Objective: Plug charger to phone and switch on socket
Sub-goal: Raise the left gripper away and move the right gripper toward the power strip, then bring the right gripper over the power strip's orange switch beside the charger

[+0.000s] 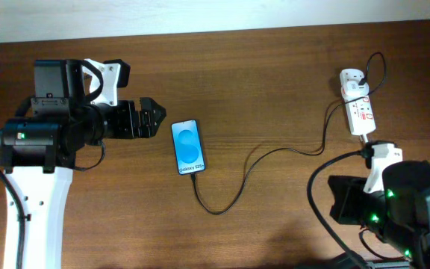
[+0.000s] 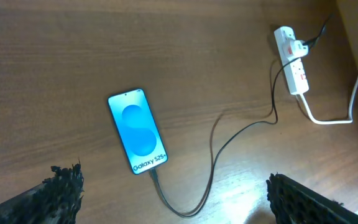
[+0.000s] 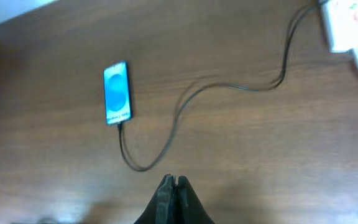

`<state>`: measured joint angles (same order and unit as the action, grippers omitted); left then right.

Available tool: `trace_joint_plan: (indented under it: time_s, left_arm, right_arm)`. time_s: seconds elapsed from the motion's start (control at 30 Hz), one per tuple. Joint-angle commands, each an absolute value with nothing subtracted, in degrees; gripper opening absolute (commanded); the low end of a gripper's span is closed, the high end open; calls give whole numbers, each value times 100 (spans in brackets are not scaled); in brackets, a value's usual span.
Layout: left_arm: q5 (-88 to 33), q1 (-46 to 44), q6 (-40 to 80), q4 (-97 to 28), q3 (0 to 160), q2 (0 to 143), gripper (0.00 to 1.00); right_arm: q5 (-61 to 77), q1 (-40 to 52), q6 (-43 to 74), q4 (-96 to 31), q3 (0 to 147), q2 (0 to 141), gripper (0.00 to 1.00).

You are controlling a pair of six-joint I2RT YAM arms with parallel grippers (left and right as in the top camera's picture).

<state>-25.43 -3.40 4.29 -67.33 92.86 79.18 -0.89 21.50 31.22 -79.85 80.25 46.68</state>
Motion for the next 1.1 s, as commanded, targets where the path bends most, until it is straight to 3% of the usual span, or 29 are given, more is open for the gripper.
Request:
trace_joint_plan:
  time_s: [0.0,0.17,0.33,0.53,0.77,1.07]
  left_arm:
    - [-2521,-309,425,-6740,9338,7876,99]
    - [-2521,-309,425,-6740,9338,7876,99]
    - [-2521,-309,425,-6740,9338,7876,99]
    - [-2521,-309,425,-6740,9338,7876,99]
    - [-2521,-309,425,-6740,9338,7876,99]
    - [-2521,-309,425,-6740,9338,7876,99]
  right_arm:
    - [-768,2123,3033,-8270,8735,5043,4]
    - [-1057,2051,2902,-8427,9325,5498,4]
    - [-709,1367,2519,-8427,9419,5859,4]
    - [958,-913,1308,-8425,9419,6672,4]
    - [2224,-2816,460,-8366,9413,7773,4]
    - [2252,-3369,486,-7207,9376,8731,4]
